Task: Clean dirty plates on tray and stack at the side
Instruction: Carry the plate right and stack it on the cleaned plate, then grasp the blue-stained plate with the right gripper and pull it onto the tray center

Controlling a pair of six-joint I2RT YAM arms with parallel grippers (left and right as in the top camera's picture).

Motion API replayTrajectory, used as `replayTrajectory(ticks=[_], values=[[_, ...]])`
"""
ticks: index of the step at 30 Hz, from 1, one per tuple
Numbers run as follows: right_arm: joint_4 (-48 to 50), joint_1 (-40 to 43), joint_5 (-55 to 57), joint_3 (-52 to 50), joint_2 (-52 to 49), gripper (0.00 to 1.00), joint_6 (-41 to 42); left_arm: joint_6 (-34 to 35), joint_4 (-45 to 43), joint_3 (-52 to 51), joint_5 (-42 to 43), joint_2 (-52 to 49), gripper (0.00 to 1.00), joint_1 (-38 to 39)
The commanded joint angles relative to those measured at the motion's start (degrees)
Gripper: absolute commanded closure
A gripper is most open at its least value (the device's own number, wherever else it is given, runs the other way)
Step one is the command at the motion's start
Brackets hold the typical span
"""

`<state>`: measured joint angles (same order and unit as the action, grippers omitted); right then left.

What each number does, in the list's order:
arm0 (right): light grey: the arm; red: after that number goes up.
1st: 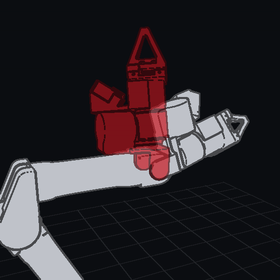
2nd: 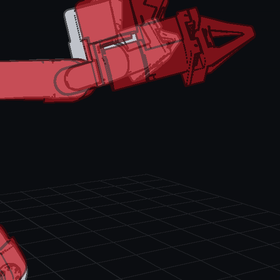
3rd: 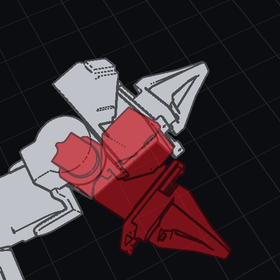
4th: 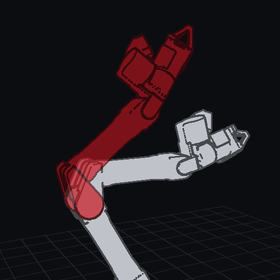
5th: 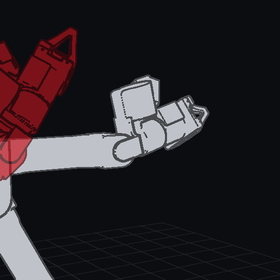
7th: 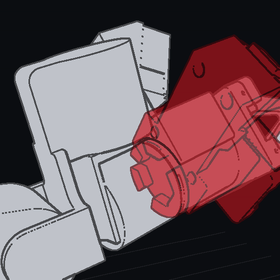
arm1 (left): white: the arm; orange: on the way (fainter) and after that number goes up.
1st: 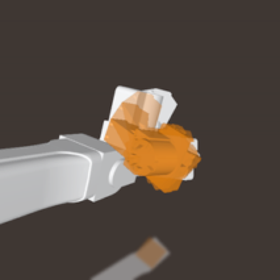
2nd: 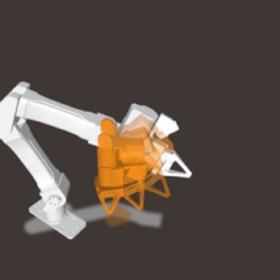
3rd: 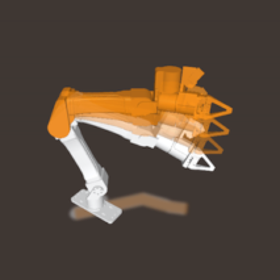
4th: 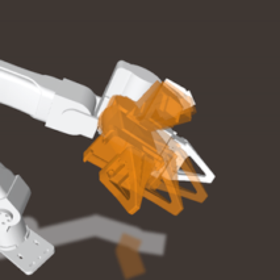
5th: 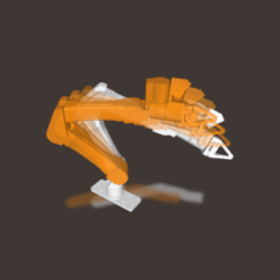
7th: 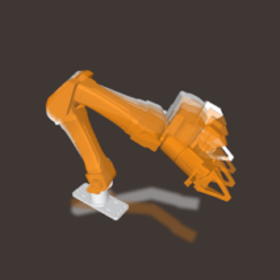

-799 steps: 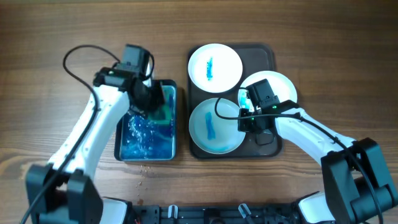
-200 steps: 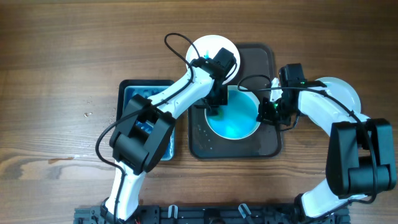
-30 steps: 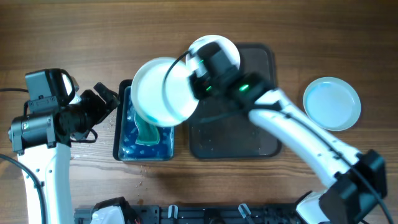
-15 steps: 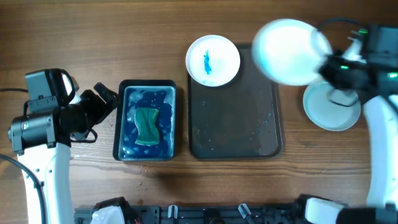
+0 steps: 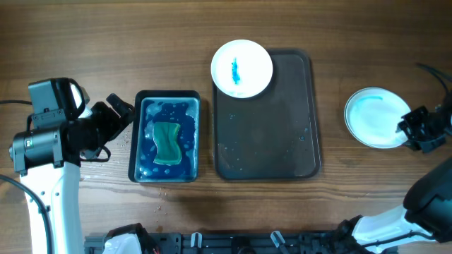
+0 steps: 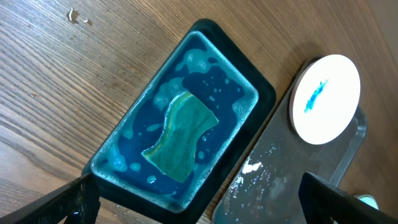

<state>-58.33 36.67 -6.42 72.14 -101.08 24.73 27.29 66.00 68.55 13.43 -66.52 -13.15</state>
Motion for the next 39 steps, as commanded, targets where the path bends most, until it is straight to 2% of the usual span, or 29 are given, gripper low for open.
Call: replayTrajectory(ticks=[1, 5, 8, 12, 16, 21, 24, 28, 31, 32, 33, 34, 35, 39], values=[[-0.1, -6.2, -5.7, 2.7, 7.4, 0.57, -6.2, -0.1, -0.1, 0.9, 0.7, 0.3, 0.0, -0.3], [2.8, -16.2, -14.2, 3.2, 15.6, 0.56, -12.2, -0.1, -0.1, 0.9, 0.7, 0.3, 0.0, -0.3], [7.4, -27.3, -17.2, 3.2, 20.1, 0.56, -17.6, -0.1, -0.1, 0.9, 0.7, 0.4, 0.0, -0.3], [13.2, -41.6, -7.4, 3.2, 19.7, 0.49, -19.4, -0.1, -0.1, 0.9, 0.7, 0.3, 0.0, -0.3], [19.0, -50.5, 3.1, 3.2, 14.0, 0.46, -19.4, -0.1, -0.1, 0.9, 0.7, 0.3, 0.0, -0.3], [30.2, -52.9, 8.8, 3.2, 2.6, 0.46, -19.4, -0.1, -0.1, 0.9, 0.7, 0.3, 0.0, -0.3], [38.9, -52.2, 9.1, 3.2, -5.3, 0.41, -19.3, -0.1, -0.1, 0.9, 0.7, 0.3, 0.0, -0.3], [47.5, -52.0, 4.1, 3.2, -13.9, 0.4, -18.6, -0.1, -0.1, 0.9, 0.7, 0.3, 0.0, -0.3], [49.7, -52.0, -1.3, 3.2, -18.6, 0.4, -18.5, -0.1, -0.1, 0.9, 0.7, 0.3, 0.0, -0.3], [49.9, -52.0, -3.8, 3.2, -20.0, 0.44, -18.5, -0.1, -0.1, 0.9, 0.7, 0.4, 0.0, -0.3], [49.9, -52.0, -5.6, 3.2, -20.9, 0.56, -18.5, -0.1, -0.1, 0.9, 0.7, 0.3, 0.0, -0.3], [49.8, -52.0, -6.8, 3.2, -21.5, 0.79, -18.6, -0.1, -0.1, 0.9, 0.7, 0.3, 0.0, -0.3], [49.4, -52.0, -7.2, 3.2, -21.8, 0.96, -18.5, -0.1, -0.1, 0.9, 0.7, 0.3, 0.0, -0.3], [45.9, -51.6, -7.1, 3.2, -19.6, 0.96, -15.5, -0.1, -0.1, 0.9, 0.7, 0.3, 0.0, -0.3]])
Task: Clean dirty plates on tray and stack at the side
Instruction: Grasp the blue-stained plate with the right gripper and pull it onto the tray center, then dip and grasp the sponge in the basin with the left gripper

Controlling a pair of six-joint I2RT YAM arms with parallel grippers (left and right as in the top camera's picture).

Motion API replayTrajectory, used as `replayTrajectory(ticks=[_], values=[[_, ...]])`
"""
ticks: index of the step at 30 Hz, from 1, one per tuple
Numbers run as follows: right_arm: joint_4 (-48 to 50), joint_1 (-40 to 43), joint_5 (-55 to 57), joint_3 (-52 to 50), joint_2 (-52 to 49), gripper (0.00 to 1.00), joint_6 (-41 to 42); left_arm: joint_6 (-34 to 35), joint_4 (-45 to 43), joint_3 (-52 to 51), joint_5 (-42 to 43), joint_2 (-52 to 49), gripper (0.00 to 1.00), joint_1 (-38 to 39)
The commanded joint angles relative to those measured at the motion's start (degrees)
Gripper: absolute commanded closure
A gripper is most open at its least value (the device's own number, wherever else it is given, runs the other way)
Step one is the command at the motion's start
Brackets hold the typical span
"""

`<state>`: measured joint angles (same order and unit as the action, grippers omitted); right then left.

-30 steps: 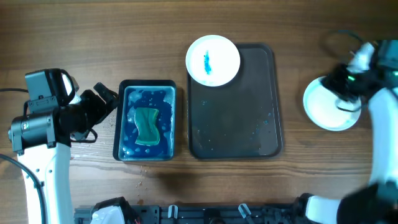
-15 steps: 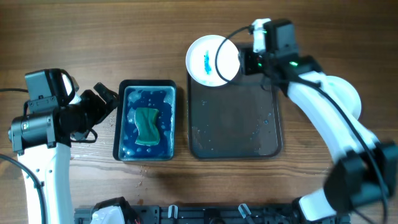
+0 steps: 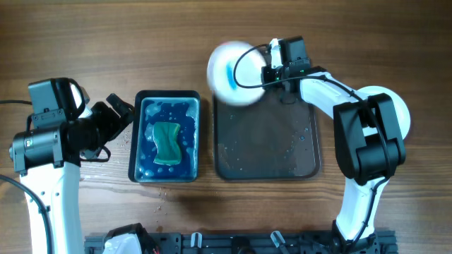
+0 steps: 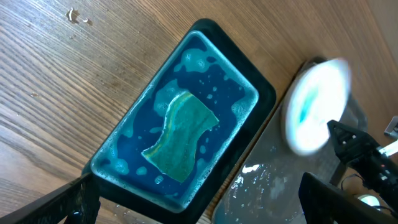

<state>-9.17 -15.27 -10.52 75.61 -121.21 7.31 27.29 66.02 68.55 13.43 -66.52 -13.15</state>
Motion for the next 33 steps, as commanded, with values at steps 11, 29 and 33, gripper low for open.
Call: replayTrajectory(ticks=[11, 29, 33], values=[[-30.0, 3.3, 3.6, -0.3, 30.4, 0.96, 2.7, -0.1, -0.2, 0.9, 0.7, 0.3, 0.0, -0.3], [-27.5, -0.6, 7.2, -26.8, 36.9, 0.93, 34.8, 0.1, -1.0, 0.9, 1.1, 0.2, 0.0, 0.4], [-25.2, -0.5, 7.6, -27.2, 37.1, 0.78, 25.1, -0.2, 0.9, 0.7, 1.1, -0.7, 0.02, 2.4]])
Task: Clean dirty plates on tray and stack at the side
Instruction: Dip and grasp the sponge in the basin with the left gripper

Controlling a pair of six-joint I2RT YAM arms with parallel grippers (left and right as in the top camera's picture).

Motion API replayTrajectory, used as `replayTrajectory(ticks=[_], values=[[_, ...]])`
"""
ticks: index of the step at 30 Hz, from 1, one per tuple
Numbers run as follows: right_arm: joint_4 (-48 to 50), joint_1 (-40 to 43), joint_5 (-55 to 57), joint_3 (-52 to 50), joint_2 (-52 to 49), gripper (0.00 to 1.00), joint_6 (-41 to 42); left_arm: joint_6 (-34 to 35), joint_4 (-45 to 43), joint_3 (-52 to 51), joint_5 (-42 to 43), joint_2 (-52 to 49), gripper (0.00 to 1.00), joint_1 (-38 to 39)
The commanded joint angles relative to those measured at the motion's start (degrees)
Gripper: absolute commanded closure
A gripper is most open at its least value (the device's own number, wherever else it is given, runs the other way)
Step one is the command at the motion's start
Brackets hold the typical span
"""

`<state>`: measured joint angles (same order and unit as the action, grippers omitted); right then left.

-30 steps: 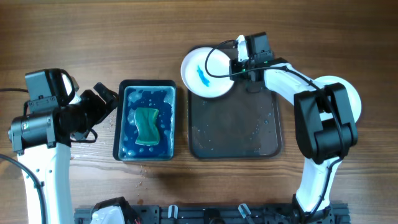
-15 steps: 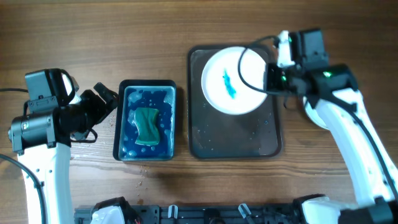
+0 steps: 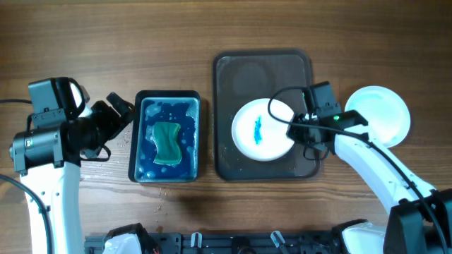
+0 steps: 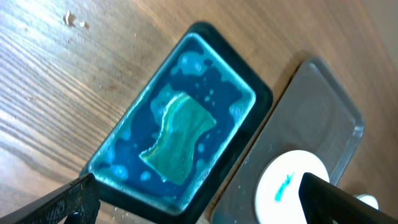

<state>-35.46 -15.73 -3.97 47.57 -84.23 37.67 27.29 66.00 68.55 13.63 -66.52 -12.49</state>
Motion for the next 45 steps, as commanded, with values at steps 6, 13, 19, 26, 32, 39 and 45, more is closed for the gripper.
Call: replayTrajectory(ticks=[6, 13, 19, 26, 32, 39, 45], values=[[-3.5, 0.1, 1.4, 7.5, 4.9, 0.69, -16.2, -3.1, 1.3, 0.3, -0.3, -4.8, 0.13, 8.6], [-7.0, 0.0, 1.2, 11.3, 13.6, 0.66, -19.7, -2.4, -2.4, -5.8, -6.3, -14.1, 0.19, 17.5], [-10.1, 0.0, 1.2, 11.2, 15.0, 0.63, -19.6, -0.2, -10.8, -12.4, -6.3, -24.1, 0.6, 21.8], [-11.8, 0.0, 1.4, 11.2, 14.7, 0.63, -19.6, 4.3, -14.0, -14.7, -8.7, -35.6, 0.96, 23.0], [-11.9, 0.0, 1.4, 11.2, 14.7, 0.63, -19.6, 4.4, -13.6, -13.2, -8.9, -37.6, 0.96, 22.7], [-12.1, 0.0, 1.4, 11.2, 14.7, 0.63, -19.7, -1.7, 1.3, 0.8, -4.9, -34.1, 0.57, 20.6], [-12.1, 0.0, 1.4, 11.2, 14.7, 0.63, -19.7, -2.9, 3.0, 4.5, -9.7, -32.2, 0.0, 20.5]])
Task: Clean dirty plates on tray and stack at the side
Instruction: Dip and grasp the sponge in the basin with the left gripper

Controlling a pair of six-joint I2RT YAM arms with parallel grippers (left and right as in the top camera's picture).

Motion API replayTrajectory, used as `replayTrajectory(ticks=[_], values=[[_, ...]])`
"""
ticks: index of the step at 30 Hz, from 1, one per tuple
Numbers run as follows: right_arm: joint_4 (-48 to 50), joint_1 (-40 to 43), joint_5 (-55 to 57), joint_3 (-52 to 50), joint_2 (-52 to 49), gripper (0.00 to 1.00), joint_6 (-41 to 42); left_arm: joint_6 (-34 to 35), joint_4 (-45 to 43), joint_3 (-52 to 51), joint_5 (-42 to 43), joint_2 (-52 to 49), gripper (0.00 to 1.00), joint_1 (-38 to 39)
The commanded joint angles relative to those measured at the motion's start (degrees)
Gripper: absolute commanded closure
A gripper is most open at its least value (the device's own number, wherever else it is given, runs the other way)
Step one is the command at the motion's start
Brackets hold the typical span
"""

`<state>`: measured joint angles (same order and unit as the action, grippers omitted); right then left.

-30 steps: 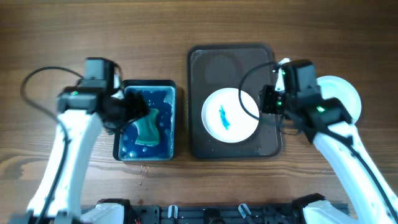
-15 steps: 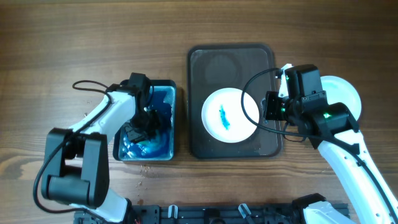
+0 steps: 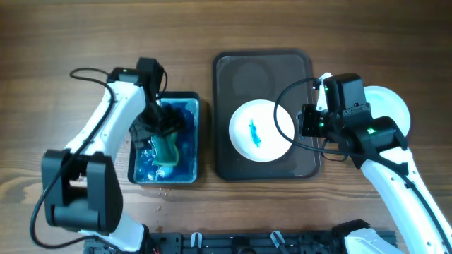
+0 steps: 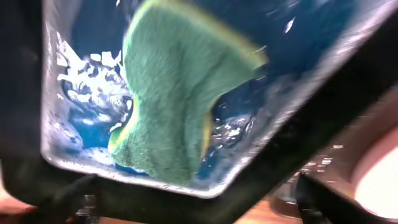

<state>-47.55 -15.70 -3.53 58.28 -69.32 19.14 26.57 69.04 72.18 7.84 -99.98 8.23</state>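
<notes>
The dirty plate [image 3: 258, 132], white with a blue smear, lies mid-way on the dark tray [image 3: 233, 166]. My right gripper [image 3: 305, 121] is at its right rim and looks shut on it. A clean white plate [image 3: 390, 106] sits on the table to the right, partly under my right arm. The green sponge [image 4: 174, 93] lies in the black tub of blue soapy water [image 3: 192, 169]. My left gripper [image 3: 161, 128] hangs open low over the sponge [image 3: 167, 147]; its fingers [image 4: 67, 200] show far apart at the bottom of the wrist view, with nothing between them.
The tub stands just left of the tray with a narrow strip of wooden table between them. Wet patches lie on the tray's near part. My right arm's cable loops over the plate's right side.
My left arm has moved from the table's left edge to over the tub, its open gripper close above the sponge. My right arm stands higher; the dirty plate has barely shifted.
The dirty plate first lay on the tray's far left corner, with my right gripper by the clean plate. Then my right gripper had it lifted, then held it at the tray's middle. My left arm stayed parked left of the tub until now.
</notes>
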Motion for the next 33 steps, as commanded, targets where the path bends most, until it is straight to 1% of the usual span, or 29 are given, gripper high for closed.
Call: replayTrajectory(ticks=[1, 2, 3, 5, 7, 9, 10, 11, 13, 14, 17, 21, 22, 23, 24, 27, 28, 30, 33], values=[[0.0, 0.0, 1.0, 0.5, -0.2, 0.63, -1.1, -2.1, -0.3, 0.8, -6.1, 0.8, 0.0, -0.3], [0.0, 0.0, 1.0, 0.5, -0.2, 0.63, -1.1, -1.8, -0.5, 0.6, -7.4, 0.6, 0.0, -0.3], [0.0, 0.0, 1.0, 0.5, -0.2, 0.63, -1.1, -1.5, -1.9, -0.1, -8.7, 0.2, 0.03, -0.3], [0.0, 0.0, 1.0, 0.5, -0.2, 0.63, -1.0, -1.5, -6.1, -2.9, -8.8, -0.5, 0.23, -0.2], [0.0, 0.0, 1.0, 0.5, -0.2, 0.63, -1.0, -1.5, -10.3, -6.1, -8.8, -1.0, 0.34, -0.2], [-0.1, 0.0, 1.0, 0.5, -0.2, 0.63, -1.0, -1.5, -15.2, -10.4, -8.5, -1.6, 0.42, -0.2], [-0.2, 0.0, 1.0, 0.5, -0.2, 0.63, -1.0, -1.5, -17.6, -12.6, -8.5, -1.9, 0.49, -0.2], [-0.4, 0.0, 1.0, 0.5, -0.2, 0.63, -1.0, -1.6, -20.3, -14.8, -8.4, -2.1, 0.59, -0.2], [-0.5, 0.0, 1.0, 0.5, -0.2, 0.63, -1.0, -1.5, -22.9, -16.8, -8.4, -2.2, 0.87, -0.2], [-0.5, 0.0, 1.0, 0.5, -0.2, 0.63, -1.0, -1.6, -23.6, -17.0, -8.4, -2.2, 0.96, -0.3], [-0.5, 0.0, 1.0, 0.5, -0.2, 0.63, -1.0, -1.5, -22.9, -14.9, -8.3, -1.9, 0.96, -0.4], [-0.8, 0.0, 1.0, 0.5, -0.2, 0.63, -1.0, -1.6, -16.6, -7.3, -7.8, -1.2, 0.96, -0.4], [-0.9, 0.0, 1.0, 0.5, -0.2, 0.64, -1.0, -1.8, -14.5, -5.0, -7.5, -1.1, 0.93, -0.4], [-1.2, 0.0, 1.0, 0.5, -0.2, 0.64, -1.0, -1.8, -11.3, -2.0, -7.2, -1.0, 0.8, -0.4], [-1.2, 0.0, 1.0, 0.5, -0.2, 0.64, -1.0, -1.8, -9.4, -0.2, -7.2, -1.0, 0.73, -0.3], [-1.4, 0.0, 1.0, 0.5, -0.2, 0.63, -1.0, -1.8, -2.3, 5.4, -7.2, -1.0, 0.47, -0.3], [-1.4, 0.0, 1.0, 0.5, -0.2, 0.63, -1.0, -1.8, -1.2, 6.0, -7.2, -1.0, 0.42, -0.3], [-1.3, 0.0, 1.1, 0.5, -0.2, 0.63, -1.0, -1.7, 0.9, 6.3, -7.0, -0.9, 0.37, -0.3], [-1.4, 0.0, 3.2, 0.5, -0.2, 0.62, -0.9, -1.7, 2.5, 5.0, -6.8, -1.0, 0.38, -0.1]])
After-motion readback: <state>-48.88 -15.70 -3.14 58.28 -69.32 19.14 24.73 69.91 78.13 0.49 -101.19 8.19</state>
